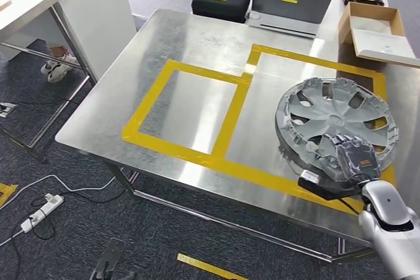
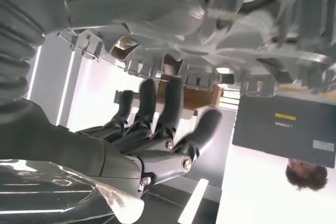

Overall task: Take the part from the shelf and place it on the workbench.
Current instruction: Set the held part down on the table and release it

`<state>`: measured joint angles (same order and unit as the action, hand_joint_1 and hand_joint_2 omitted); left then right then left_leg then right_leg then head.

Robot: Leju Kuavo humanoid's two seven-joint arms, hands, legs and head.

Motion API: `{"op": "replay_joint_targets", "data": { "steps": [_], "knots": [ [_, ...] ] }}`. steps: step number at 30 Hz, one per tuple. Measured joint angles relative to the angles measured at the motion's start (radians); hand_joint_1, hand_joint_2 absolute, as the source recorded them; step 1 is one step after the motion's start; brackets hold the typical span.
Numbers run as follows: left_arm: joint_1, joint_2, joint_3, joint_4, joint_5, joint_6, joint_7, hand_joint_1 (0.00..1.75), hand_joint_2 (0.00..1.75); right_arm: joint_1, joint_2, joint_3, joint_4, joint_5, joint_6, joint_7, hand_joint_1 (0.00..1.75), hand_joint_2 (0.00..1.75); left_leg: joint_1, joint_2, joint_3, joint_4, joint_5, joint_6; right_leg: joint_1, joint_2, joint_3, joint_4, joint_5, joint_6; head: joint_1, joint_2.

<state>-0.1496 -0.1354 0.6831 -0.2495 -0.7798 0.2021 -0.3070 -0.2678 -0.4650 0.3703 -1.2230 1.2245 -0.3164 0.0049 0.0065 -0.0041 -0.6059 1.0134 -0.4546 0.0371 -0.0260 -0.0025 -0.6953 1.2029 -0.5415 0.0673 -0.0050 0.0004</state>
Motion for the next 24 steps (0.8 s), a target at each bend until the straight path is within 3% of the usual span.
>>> {"op": "replay_joint_targets", "data": {
  "steps": [1, 3, 6, 8, 11, 13, 14, 15, 17, 19, 22, 24],
  "knots": [
    [-0.001, 0.000, 0.000, 0.000, 0.000, 0.012, 0.004, 0.00, 0.00, 0.001, 0.000, -0.005, -0.006, 0.002, -0.004, -0.002, 0.00, 0.00, 0.002, 0.000, 0.000, 0.003, -0.002, -0.005, -0.005, -0.001, 0.039, -0.068, 0.023, 0.007, 0.000, 0.000],
    [-0.002, 0.001, 0.000, 0.000, 0.001, 0.030, 0.013, 0.00, 0.00, 0.003, 0.002, -0.014, -0.019, 0.002, -0.021, -0.011, 0.00, 0.00, 0.002, -0.002, -0.002, 0.013, -0.006, -0.019, -0.007, 0.002, 0.100, -0.167, 0.045, 0.005, 0.003, 0.000],
    [-0.002, 0.002, 0.000, 0.000, 0.000, 0.046, 0.025, 0.00, 0.00, 0.022, 0.010, -0.028, -0.043, -0.012, -0.054, -0.033, 0.00, 0.00, 0.001, -0.004, -0.004, 0.015, -0.004, -0.036, -0.002, 0.005, 0.112, -0.182, 0.045, -0.021, 0.005, 0.000],
    [-0.003, 0.002, 0.000, 0.000, 0.000, 0.051, 0.027, 0.00, 0.00, 0.030, 0.015, -0.038, -0.059, -0.021, -0.070, -0.040, 0.00, 0.00, 0.004, -0.002, -0.013, 0.040, -0.025, -0.044, -0.001, 0.005, 0.112, -0.183, 0.048, -0.035, 0.003, 0.000],
    [-0.005, 0.001, 0.000, 0.000, 0.000, 0.051, 0.027, 0.00, 0.00, 0.038, 0.020, -0.047, -0.076, -0.031, -0.081, -0.047, 0.00, 0.00, 0.004, -0.001, -0.083, 0.208, -0.114, -0.049, 0.002, 0.004, 0.113, -0.184, 0.049, -0.050, 0.002, 0.000],
    [-0.003, 0.000, 0.000, 0.000, 0.000, 0.050, 0.026, 0.00, 0.00, 0.052, 0.028, -0.055, -0.089, -0.046, -0.093, -0.060, 0.00, 0.00, 0.003, -0.001, -0.121, 0.298, -0.141, -0.046, 0.008, 0.003, 0.114, -0.183, 0.050, -0.054, 0.002, 0.000],
    [-0.002, 0.000, 0.000, 0.000, 0.000, 0.049, 0.025, 0.00, 0.00, 0.061, 0.034, -0.061, -0.100, -0.056, -0.105, -0.070, 0.00, 0.00, 0.001, -0.001, -0.117, 0.293, -0.128, -0.041, 0.011, 0.003, 0.114, -0.183, 0.050, -0.055, 0.002, 0.000],
    [-0.002, 0.000, -0.001, 0.000, 0.000, 0.047, 0.025, 0.00, 0.00, 0.072, 0.041, -0.069, -0.114, -0.069, -0.120, -0.082, 0.00, 0.00, -0.001, -0.001, -0.095, 0.250, -0.101, -0.035, 0.013, 0.004, 0.114, -0.183, 0.051, -0.056, 0.002, 0.000],
    [-0.004, 0.002, -0.002, 0.000, 0.000, 0.040, 0.024, 0.00, 0.00, 0.094, 0.059, -0.086, -0.153, -0.104, -0.153, -0.110, 0.00, 0.00, -0.008, -0.002, -0.029, 0.117, -0.041, -0.018, 0.017, 0.004, 0.114, -0.182, 0.052, -0.056, 0.002, 0.000],
    [-0.006, 0.003, -0.003, 0.000, 0.000, 0.033, 0.021, 0.00, 0.00, 0.124, 0.084, -0.103, -0.203, -0.173, -0.176, -0.154, 0.00, 0.00, -0.014, -0.002, 0.009, 0.035, -0.019, -0.009, 0.020, 0.004, 0.110, -0.180, 0.054, -0.051, 0.002, 0.000],
    [-0.004, 0.002, -0.006, 0.000, 0.001, 0.027, 0.017, 0.00, 0.00, 0.178, 0.120, -0.120, -0.287, -0.286, -0.184, -0.226, 0.00, 0.00, -0.014, -0.002, 0.011, 0.016, -0.013, -0.006, 0.018, 0.002, 0.103, -0.179, 0.055, -0.038, 0.003, 0.000],
    [-0.003, 0.000, -0.007, 0.000, 0.002, 0.026, 0.016, 0.00, 0.00, 0.207, 0.137, -0.128, -0.338, -0.360, -0.182, -0.271, 0.00, 0.00, -0.010, 0.001, 0.008, 0.003, 0.000, 0.003, 0.017, 0.002, 0.086, -0.143, 0.013, -0.029, 0.006, 0.000]
  ]
}}
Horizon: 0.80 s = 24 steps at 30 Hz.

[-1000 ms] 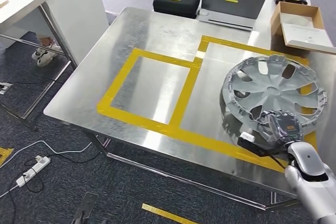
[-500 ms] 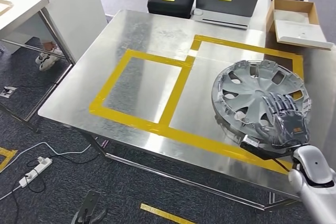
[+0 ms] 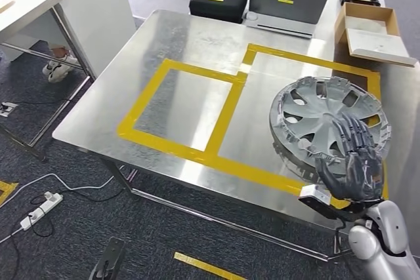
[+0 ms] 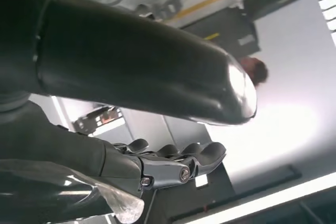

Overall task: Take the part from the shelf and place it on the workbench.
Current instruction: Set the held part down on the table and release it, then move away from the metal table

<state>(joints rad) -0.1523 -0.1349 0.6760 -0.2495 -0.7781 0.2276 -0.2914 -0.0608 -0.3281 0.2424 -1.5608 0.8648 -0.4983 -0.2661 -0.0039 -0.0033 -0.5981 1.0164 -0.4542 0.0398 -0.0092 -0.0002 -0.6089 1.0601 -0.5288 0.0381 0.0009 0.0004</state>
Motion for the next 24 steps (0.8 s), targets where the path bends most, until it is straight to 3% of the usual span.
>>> {"op": "replay_joint_targets", "data": {
  "steps": [3, 4, 5, 6, 8, 10, 11, 13, 14, 15, 18, 19, 20, 21, 24],
  "knots": [
    [0.001, 0.000, -0.001, 0.000, 0.002, -0.001, -0.003, 0.00, 0.00, 0.038, 0.026, -0.010, -0.062, -0.090, 0.006, -0.052, 0.00, 0.00, 0.002, 0.003, -0.019, -0.004, 0.017, 0.006, -0.003, 0.000, -0.056, 0.171, -0.114, 0.011, 0.004, 0.000],
    [0.002, 0.000, -0.001, 0.000, 0.003, -0.001, -0.004, 0.00, 0.00, 0.049, 0.034, -0.011, -0.077, -0.106, 0.009, -0.064, 0.00, 0.00, 0.002, 0.003, -0.028, -0.004, 0.023, 0.005, -0.004, 0.000, -0.064, 0.212, -0.131, 0.014, 0.005, 0.000],
    [0.002, 0.000, -0.001, 0.000, 0.004, -0.001, -0.005, 0.00, 0.00, 0.059, 0.041, -0.013, -0.091, -0.126, 0.012, -0.078, 0.00, 0.00, 0.002, 0.004, -0.037, -0.003, 0.030, 0.004, -0.004, 0.000, -0.055, 0.219, -0.128, 0.016, 0.004, 0.000],
    [0.003, 0.000, -0.001, 0.000, 0.006, -0.001, -0.006, 0.00, 0.00, 0.069, 0.049, -0.016, -0.107, -0.152, 0.016, -0.097, 0.00, 0.00, 0.004, 0.004, -0.046, -0.003, 0.038, 0.001, -0.006, -0.001, -0.027, 0.189, -0.108, 0.018, 0.005, 0.000],
    [0.003, 0.000, -0.001, 0.000, 0.009, -0.001, -0.009, 0.00, 0.00, 0.084, 0.069, -0.023, -0.144, -0.207, 0.025, -0.136, 0.00, 0.00, 0.004, 0.004, -0.062, 0.001, 0.051, -0.008, -0.010, -0.002, 0.069, 0.055, -0.062, 0.022, 0.005, 0.000],
    [0.004, 0.001, -0.001, 0.000, 0.013, -0.001, -0.012, 0.00, 0.00, 0.102, 0.092, -0.028, -0.184, -0.251, 0.029, -0.164, 0.00, 0.00, 0.002, 0.003, -0.071, 0.006, 0.065, -0.020, -0.011, 0.001, 0.141, -0.054, -0.049, 0.018, 0.006, 0.000],
    [0.005, 0.001, -0.001, 0.000, 0.015, -0.001, -0.014, 0.00, 0.00, 0.114, 0.105, -0.031, -0.205, -0.272, 0.031, -0.175, 0.00, 0.00, 0.001, 0.003, -0.073, 0.007, 0.072, -0.026, -0.009, 0.002, 0.151, -0.074, -0.052, 0.013, 0.006, 0.000],
    [0.009, 0.001, -0.001, 0.000, 0.018, -0.001, -0.016, 0.00, 0.00, 0.141, 0.130, -0.039, -0.246, -0.323, 0.035, -0.199, 0.00, 0.00, 0.004, 0.003, -0.075, 0.006, 0.081, -0.039, -0.006, 0.002, 0.137, -0.073, -0.043, -0.005, 0.007, 0.000],
    [0.011, 0.001, -0.001, 0.000, 0.019, -0.001, -0.016, 0.00, 0.00, 0.153, 0.141, -0.042, -0.262, -0.343, 0.038, -0.208, 0.00, 0.00, 0.006, 0.002, -0.079, 0.013, 0.068, -0.044, -0.006, 0.001, 0.130, -0.072, -0.035, -0.016, 0.006, 0.000],
    [0.014, 0.001, 0.000, 0.000, 0.019, -0.001, -0.017, 0.00, 0.00, 0.162, 0.152, -0.045, -0.277, -0.359, 0.040, -0.215, 0.00, 0.00, 0.008, 0.002, -0.086, 0.036, 0.035, -0.050, -0.006, -0.001, 0.122, -0.073, -0.026, -0.026, 0.006, 0.000],
    [0.017, 0.000, 0.000, 0.000, 0.019, -0.001, -0.018, 0.00, 0.00, 0.182, 0.173, -0.053, -0.309, -0.374, 0.044, -0.223, 0.00, 0.00, 0.010, 0.002, -0.117, 0.203, -0.112, -0.057, -0.002, -0.003, 0.097, -0.072, 0.003, -0.042, 0.003, 0.000],
    [0.017, 0.000, 0.000, 0.000, 0.019, -0.001, -0.018, 0.00, 0.00, 0.187, 0.178, -0.056, -0.315, -0.375, 0.045, -0.223, 0.00, 0.00, 0.010, 0.002, -0.119, 0.256, -0.133, -0.057, 0.001, -0.003, 0.086, -0.071, 0.014, -0.043, 0.003, 0.000],
    [0.017, 0.000, 0.000, 0.000, 0.019, -0.001, -0.018, 0.00, 0.00, 0.191, 0.181, -0.057, -0.320, -0.375, 0.045, -0.223, 0.00, 0.00, 0.010, 0.002, -0.110, 0.281, -0.134, -0.055, 0.004, -0.003, 0.073, -0.069, 0.024, -0.044, 0.003, 0.000],
    [0.017, 0.000, 0.000, 0.000, 0.019, -0.001, -0.019, 0.00, 0.00, 0.194, 0.184, -0.059, -0.325, -0.376, 0.045, -0.224, 0.00, 0.00, 0.009, 0.001, -0.085, 0.270, -0.118, -0.051, 0.007, -0.002, 0.059, -0.066, 0.033, -0.044, 0.003, 0.000],
    [0.015, 0.001, 0.000, 0.000, 0.021, -0.001, -0.023, 0.00, 0.00, 0.203, 0.195, -0.063, -0.341, -0.415, 0.051, -0.244, 0.00, 0.00, 0.002, 0.000, 0.054, 0.083, -0.072, -0.026, 0.013, -0.002, 0.027, -0.057, 0.054, -0.040, 0.004, 0.000]
  ]
}}
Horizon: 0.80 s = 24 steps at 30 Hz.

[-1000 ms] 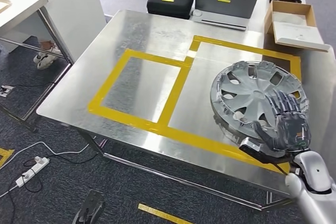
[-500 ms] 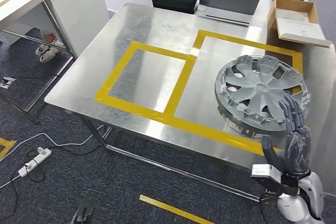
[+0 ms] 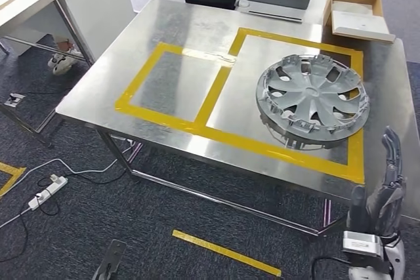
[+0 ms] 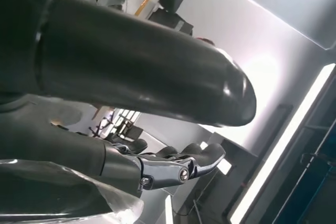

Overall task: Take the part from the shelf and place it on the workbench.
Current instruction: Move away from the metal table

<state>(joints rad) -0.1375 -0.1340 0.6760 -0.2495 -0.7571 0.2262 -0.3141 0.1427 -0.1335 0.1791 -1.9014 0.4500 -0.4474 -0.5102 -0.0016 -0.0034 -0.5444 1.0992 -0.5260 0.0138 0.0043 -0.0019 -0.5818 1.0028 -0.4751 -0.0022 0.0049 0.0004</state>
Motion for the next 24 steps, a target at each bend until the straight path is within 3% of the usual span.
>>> {"op": "replay_joint_targets", "data": {
  "steps": [2, 5, 6, 9, 10, 11, 12, 13, 15, 17, 18, 19, 20, 21, 22, 24],
  "knots": [
    [-0.001, 0.001, 0.000, 0.000, 0.005, 0.000, -0.006, 0.00, 0.00, 0.014, 0.016, -0.010, -0.020, -0.065, 0.013, -0.034, 0.00, 0.00, -0.007, -0.001, 0.052, -0.089, -0.005, 0.012, 0.000, -0.003, -0.010, 0.002, 0.013, 0.009, 0.001, 0.000],
    [0.006, 0.000, 0.000, 0.000, 0.015, 0.001, -0.013, 0.00, 0.00, 0.050, 0.049, -0.029, -0.057, -0.127, 0.027, -0.068, 0.00, 0.00, -0.009, 0.003, 0.047, -0.116, 0.012, 0.020, -0.004, -0.003, -0.022, 0.007, 0.018, 0.027, 0.000, 0.000],
    [0.008, 0.000, 0.001, 0.000, 0.018, 0.002, -0.016, 0.00, 0.00, 0.065, 0.061, -0.034, -0.067, -0.134, 0.028, -0.071, 0.00, 0.00, -0.007, 0.006, 0.040, -0.122, 0.023, 0.025, -0.005, -0.002, -0.031, 0.023, -0.005, 0.033, 0.001, 0.000],
    [0.014, 0.001, 0.005, 0.000, 0.026, 0.004, -0.026, 0.00, 0.00, 0.104, 0.098, -0.054, -0.082, -0.159, 0.022, -0.066, 0.00, 0.00, -0.005, 0.011, 0.003, -0.126, 0.058, 0.036, -0.010, 0.000, -0.077, 0.175, -0.144, 0.046, 0.003, 0.000],
    [0.017, 0.000, 0.006, 0.000, 0.029, 0.005, -0.028, 0.00, 0.00, 0.116, 0.112, -0.064, -0.082, -0.171, 0.019, -0.060, 0.00, 0.00, -0.005, 0.012, -0.013, -0.125, 0.069, 0.036, -0.012, 0.000, -0.086, 0.233, -0.170, 0.050, 0.003, 0.000],
    [0.021, -0.001, 0.008, 0.000, 0.033, 0.004, -0.031, 0.00, 0.00, 0.129, 0.126, -0.074, -0.080, -0.184, 0.017, -0.052, 0.00, 0.00, -0.005, 0.013, -0.028, -0.125, 0.080, 0.034, -0.014, 0.000, -0.085, 0.268, -0.170, 0.053, 0.002, 0.000],
    [0.024, -0.003, 0.010, 0.000, 0.038, 0.004, -0.036, 0.00, 0.00, 0.141, 0.140, -0.087, -0.076, -0.197, 0.017, -0.043, 0.00, 0.00, -0.004, 0.014, -0.044, -0.123, 0.092, 0.032, -0.016, 0.000, -0.070, 0.273, -0.149, 0.056, 0.003, 0.000],
    [0.027, -0.005, 0.013, 0.000, 0.045, 0.004, -0.044, 0.00, 0.00, 0.152, 0.157, -0.103, -0.068, -0.210, 0.022, -0.033, 0.00, 0.00, -0.002, 0.015, -0.061, -0.121, 0.103, 0.028, -0.018, 0.000, -0.037, 0.245, -0.118, 0.058, 0.003, 0.000],
    [0.031, -0.010, 0.024, 0.000, 0.064, 0.005, -0.063, 0.00, 0.00, 0.171, 0.197, -0.146, -0.032, -0.217, 0.039, -0.007, 0.00, 0.00, -0.001, 0.014, -0.088, -0.111, 0.121, 0.018, -0.022, -0.001, 0.074, 0.107, -0.084, 0.062, 0.003, 0.000],
    [0.035, -0.016, 0.039, 0.000, 0.081, 0.009, -0.075, 0.00, 0.00, 0.183, 0.241, -0.203, 0.043, -0.173, 0.055, 0.032, 0.00, 0.00, -0.002, 0.014, -0.104, -0.098, 0.138, 0.005, -0.021, 0.000, 0.164, -0.025, -0.104, 0.053, 0.003, 0.000],
    [0.038, -0.019, 0.046, 0.000, 0.086, 0.011, -0.078, 0.00, 0.00, 0.186, 0.261, -0.235, 0.098, -0.141, 0.064, 0.050, 0.00, 0.00, -0.001, 0.014, -0.108, -0.096, 0.146, -0.001, -0.018, 0.001, 0.181, -0.055, -0.113, 0.044, 0.002, 0.000],
    [0.042, -0.021, 0.053, 0.000, 0.091, 0.012, -0.078, 0.00, 0.00, 0.188, 0.280, -0.271, 0.164, -0.115, 0.077, 0.061, 0.00, 0.00, 0.001, 0.014, -0.110, -0.096, 0.155, -0.007, -0.016, 0.001, 0.175, -0.059, -0.114, 0.033, 0.002, 0.000],
    [0.048, -0.023, 0.060, 0.000, 0.094, 0.012, -0.079, 0.00, 0.00, 0.185, 0.297, -0.311, 0.237, -0.100, 0.099, 0.059, 0.00, 0.00, 0.004, 0.013, -0.113, -0.094, 0.152, -0.013, -0.014, -0.001, 0.167, -0.056, -0.105, 0.024, 0.001, 0.000],
    [0.054, -0.024, 0.067, 0.001, 0.096, 0.013, -0.080, 0.00, 0.00, 0.175, 0.314, -0.359, 0.318, -0.095, 0.124, 0.048, 0.00, 0.00, 0.006, 0.012, -0.118, -0.081, 0.130, -0.017, -0.014, -0.002, 0.159, -0.056, -0.096, 0.016, 0.001, 0.000],
    [0.061, -0.026, 0.073, 0.001, 0.099, 0.013, -0.081, 0.00, 0.00, 0.157, 0.328, -0.417, 0.413, -0.094, 0.151, 0.031, 0.00, 0.00, 0.007, 0.011, -0.126, -0.050, 0.089, -0.019, -0.014, -0.004, 0.149, -0.056, -0.085, 0.007, 0.000, 0.000],
    [0.070, -0.029, 0.085, 0.002, 0.103, 0.012, -0.083, 0.00, 0.00, 0.109, 0.348, -0.545, 0.617, -0.088, 0.192, 0.006, 0.00, 0.00, 0.008, 0.009, -0.146, 0.063, -0.019, -0.023, -0.011, -0.006, 0.126, -0.054, -0.064, -0.001, -0.003, 0.000]
  ]
}}
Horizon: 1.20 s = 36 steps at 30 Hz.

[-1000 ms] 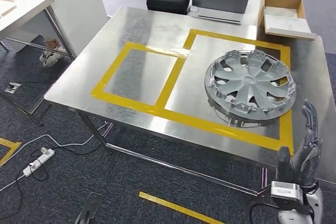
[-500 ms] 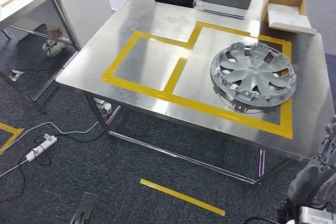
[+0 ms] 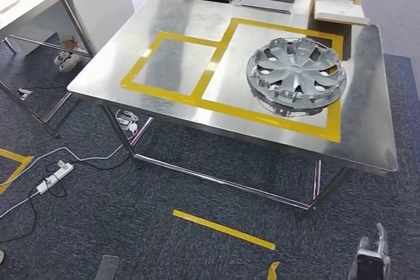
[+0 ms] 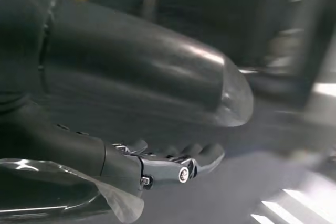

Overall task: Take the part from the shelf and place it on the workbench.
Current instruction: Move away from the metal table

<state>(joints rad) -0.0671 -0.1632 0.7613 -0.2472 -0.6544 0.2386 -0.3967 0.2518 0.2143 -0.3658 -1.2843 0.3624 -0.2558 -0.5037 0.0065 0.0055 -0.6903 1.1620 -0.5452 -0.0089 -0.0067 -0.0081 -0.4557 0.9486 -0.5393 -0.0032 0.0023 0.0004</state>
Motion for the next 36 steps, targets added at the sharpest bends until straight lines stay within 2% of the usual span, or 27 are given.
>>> {"op": "replay_joint_targets", "data": {
  "steps": [1, 2, 3, 4, 5, 6, 8, 9, 11, 12, 14, 16, 17, 18, 19, 20, 22, 24, 26, 27, 29, 31, 32, 33, 34, 35, 36],
  "knots": [
    [0.004, -0.002, 0.006, 0.000, 0.000, 0.000, 0.000, 0.00, 0.00, -0.023, 0.006, -0.065, 0.103, 0.004, 0.014, -0.002, 0.00, 0.00, 0.000, -0.001, -0.007, 0.063, -0.035, -0.001, 0.002, -0.002, -0.013, 0.002, 0.010, -0.001, -0.001, 0.000],
    [0.006, -0.004, 0.010, 0.001, 0.001, -0.001, 0.000, 0.00, 0.00, -0.043, 0.010, -0.122, 0.191, 0.006, 0.026, 0.002, 0.00, 0.00, 0.000, -0.001, -0.005, 0.109, -0.045, -0.002, 0.004, -0.004, -0.027, 0.006, 0.020, -0.002, -0.001, 0.000],
    [0.009, -0.005, 0.014, 0.001, 0.001, -0.002, -0.001, 0.00, 0.00, -0.061, 0.013, -0.175, 0.271, 0.007, 0.039, 0.009, 0.00, 0.00, 0.000, -0.001, 0.008, 0.126, -0.032, -0.001, 0.006, -0.005, -0.043, 0.011, 0.029, -0.002, -0.001, 0.000],
    [0.011, -0.006, 0.018, 0.001, 0.000, -0.003, -0.001, 0.00, 0.00, -0.078, 0.016, -0.224, 0.344, 0.008, 0.054, 0.021, 0.00, 0.00, 0.000, -0.002, 0.037, 0.109, -0.005, 0.002, 0.007, -0.005, -0.059, 0.017, 0.037, -0.001, -0.001, 0.000],
    [0.012, -0.006, 0.021, 0.001, -0.001, -0.004, -0.001, 0.00, 0.00, -0.095, 0.019, -0.266, 0.407, 0.011, 0.066, 0.036, 0.00, 0.00, -0.002, -0.002, 0.080, 0.061, 0.022, 0.006, 0.007, -0.004, -0.073, 0.023, 0.045, 0.000, -0.001, 0.000],
    [0.012, -0.006, 0.023, 0.001, -0.002, -0.005, -0.001, 0.00, 0.00, -0.111, 0.023, -0.307, 0.467, 0.015, 0.075, 0.050, 0.00, 0.00, -0.004, -0.004, 0.133, -0.011, 0.033, 0.013, 0.008, -0.002, -0.087, 0.029, 0.051, 0.002, -0.001, 0.000],
    [0.012, -0.006, 0.026, 0.001, -0.004, -0.006, -0.002, 0.00, 0.00, -0.138, 0.030, -0.374, 0.564, 0.028, 0.078, 0.073, 0.00, 0.00, -0.010, -0.007, 0.214, -0.138, 0.022, 0.024, 0.009, 0.000, -0.103, 0.036, 0.063, 0.010, -0.001, 0.000],
    [0.011, -0.006, 0.028, 0.001, -0.005, -0.006, -0.002, 0.00, 0.00, -0.150, 0.032, -0.401, 0.606, 0.039, 0.079, 0.088, 0.00, 0.00, -0.013, -0.007, 0.232, -0.173, 0.011, 0.029, 0.009, 0.000, -0.109, 0.038, 0.069, 0.016, -0.001, 0.000],
    [0.011, -0.007, 0.031, 0.001, -0.011, -0.009, 0.000, 0.00, 0.00, -0.174, 0.031, -0.440, 0.688, 0.085, 0.084, 0.147, 0.00, 0.00, -0.012, -0.005, 0.229, -0.194, 0.012, 0.036, 0.008, 0.001, -0.120, 0.041, 0.078, 0.027, -0.001, 0.000],
    [0.011, -0.008, 0.033, 0.002, -0.017, -0.011, 0.002, 0.00, 0.00, -0.184, 0.029, -0.451, 0.731, 0.121, 0.087, 0.191, 0.00, 0.00, -0.010, -0.003, 0.226, -0.201, 0.017, 0.041, 0.007, 0.002, -0.129, 0.052, 0.069, 0.032, 0.001, 0.000],
    [0.011, -0.008, 0.034, 0.002, -0.027, -0.012, 0.009, 0.00, 0.00, -0.201, 0.020, -0.459, 0.812, 0.189, 0.089, 0.272, 0.00, 0.00, -0.007, -0.001, 0.213, -0.205, 0.033, 0.051, 0.005, 0.005, -0.165, 0.128, 0.011, 0.039, 0.006, 0.000],
    [0.011, -0.008, 0.035, 0.003, -0.034, -0.011, 0.016, 0.00, 0.00, -0.214, 0.014, -0.459, 0.876, 0.231, 0.079, 0.323, 0.00, 0.00, -0.011, -0.003, 0.195, -0.202, 0.045, 0.056, 0.004, 0.005, -0.213, 0.258, -0.065, 0.044, 0.010, 0.000],
    [0.011, -0.008, 0.035, 0.004, -0.038, -0.009, 0.019, 0.00, 0.00, -0.220, 0.013, -0.457, 0.902, 0.252, 0.070, 0.342, 0.00, 0.00, -0.013, -0.006, 0.186, -0.200, 0.052, 0.055, 0.004, 0.006, -0.224, 0.303, -0.084, 0.045, 0.010, 0.000],
    [0.010, -0.008, 0.035, 0.005, -0.041, -0.008, 0.023, 0.00, 0.00, -0.224, 0.013, -0.453, 0.924, 0.275, 0.060, 0.359, 0.00, 0.00, -0.014, -0.009, 0.178, -0.198, 0.057, 0.054, 0.004, 0.006, -0.217, 0.312, -0.084, 0.045, 0.010, 0.000],
    [0.010, -0.008, 0.035, 0.006, -0.044, -0.006, 0.025, 0.00, 0.00, -0.228, 0.012, -0.446, 0.944, 0.301, 0.051, 0.372, 0.00, 0.00, -0.014, -0.015, 0.171, -0.195, 0.062, 0.053, 0.004, 0.007, -0.189, 0.280, -0.065, 0.045, 0.010, 0.000],
    [0.010, -0.009, 0.035, 0.006, -0.046, -0.005, 0.025, 0.00, 0.00, -0.231, 0.012, -0.438, 0.960, 0.325, 0.044, 0.383, 0.00, 0.00, -0.015, -0.021, 0.164, -0.192, 0.066, 0.051, 0.003, 0.015, -0.145, 0.217, -0.037, 0.043, 0.010, 0.000],
    [0.007, -0.012, 0.035, 0.006, -0.052, -0.003, 0.027, 0.00, 0.00, -0.237, 0.010, -0.418, 0.985, 0.371, 0.033, 0.397, 0.00, 0.00, -0.016, -0.037, 0.151, -0.180, 0.070, 0.045, 0.001, 0.058, -0.060, 0.081, -0.001, 0.036, 0.009, 0.000],
    [0.001, -0.015, 0.035, 0.006, -0.060, -0.001, 0.029, 0.00, 0.00, -0.241, 0.006, -0.389, 1.005, 0.427, 0.027, 0.409, 0.00, 0.00, -0.016, -0.054, 0.137, -0.171, 0.076, 0.035, 0.000, 0.084, -0.029, 0.027, 0.001, 0.029, 0.008, 0.000],
    [0.000, -0.018, 0.034, 0.007, -0.065, 0.000, 0.035, 0.00, 0.00, -0.243, 0.001, -0.354, 1.020, 0.474, 0.024, 0.413, 0.00, 0.00, -0.012, -0.070, 0.125, -0.166, 0.083, 0.023, 0.001, 0.065, -0.029, 0.025, 0.008, 0.018, 0.008, 0.000],
    [0.001, -0.019, 0.034, 0.007, -0.066, 0.000, 0.037, 0.00, 0.00, -0.244, -0.002, -0.338, 1.026, 0.489, 0.023, 0.414, 0.00, 0.00, -0.012, -0.068, 0.119, -0.158, 0.078, 0.017, 0.000, 0.054, -0.029, 0.022, 0.013, 0.012, 0.007, 0.000],
    [0.001, -0.020, 0.034, 0.007, -0.069, 0.001, 0.038, 0.00, 0.00, -0.248, -0.004, -0.312, 1.035, 0.506, 0.022, 0.414, 0.00, 0.00, -0.010, -0.046, 0.086, -0.086, 0.031, 0.006, -0.004, 0.028, -0.031, 0.018, 0.021, 0.003, 0.002, 0.000],
    [0.001, -0.022, 0.034, 0.007, -0.072, 0.002, 0.039, 0.00, 0.00, -0.249, -0.007, -0.292, 1.043, 0.520, 0.023, 0.419, 0.00, 0.00, -0.005, -0.024, 0.032, 0.045, -0.036, -0.006, -0.003, 0.001, -0.034, 0.018, 0.022, 0.001, -0.003, 0.000],
    [0.003, -0.022, 0.034, 0.008, -0.073, 0.002, 0.039, 0.00, 0.00, -0.249, -0.009, -0.284, 1.046, 0.529, 0.025, 0.422, 0.00, 0.00, -0.003, -0.020, 0.012, 0.096, -0.054, -0.010, -0.002, -0.012, -0.035, 0.018, 0.021, 0.001, -0.002, 0.000],
    [0.005, -0.022, 0.034, 0.008, -0.074, 0.001, 0.040, 0.00, 0.00, -0.250, -0.011, -0.275, 1.048, 0.539, 0.028, 0.425, 0.00, 0.00, 0.000, -0.017, 0.007, 0.117, -0.053, -0.013, -0.002, -0.025, -0.035, 0.018, 0.021, 0.001, -0.002, 0.000],
    [0.009, -0.022, 0.034, 0.008, -0.074, 0.000, 0.040, 0.00, 0.00, -0.251, -0.013, -0.266, 1.050, 0.549, 0.031, 0.427, 0.00, 0.00, 0.002, -0.013, 0.020, 0.097, -0.034, -0.014, -0.002, -0.036, -0.034, 0.019, 0.020, 0.001, -0.002, 0.000],
    [0.012, -0.022, 0.035, 0.008, -0.074, -0.002, 0.040, 0.00, 0.00, -0.253, -0.014, -0.257, 1.052, 0.557, 0.034, 0.427, 0.00, 0.00, 0.004, -0.004, 0.050, 0.042, -0.002, -0.014, -0.002, -0.047, -0.033, 0.019, 0.019, 0.002, -0.002, 0.000],
    [0.014, -0.022, 0.034, 0.008, -0.076, -0.004, 0.040, 0.00, 0.00, -0.254, -0.015, -0.249, 1.053, 0.565, 0.036, 0.428, 0.00, 0.00, 0.004, 0.016, 0.087, -0.029, 0.031, -0.012, -0.002, -0.056, -0.031, 0.019, 0.018, 0.005, -0.003, 0.000]
  ]
}}
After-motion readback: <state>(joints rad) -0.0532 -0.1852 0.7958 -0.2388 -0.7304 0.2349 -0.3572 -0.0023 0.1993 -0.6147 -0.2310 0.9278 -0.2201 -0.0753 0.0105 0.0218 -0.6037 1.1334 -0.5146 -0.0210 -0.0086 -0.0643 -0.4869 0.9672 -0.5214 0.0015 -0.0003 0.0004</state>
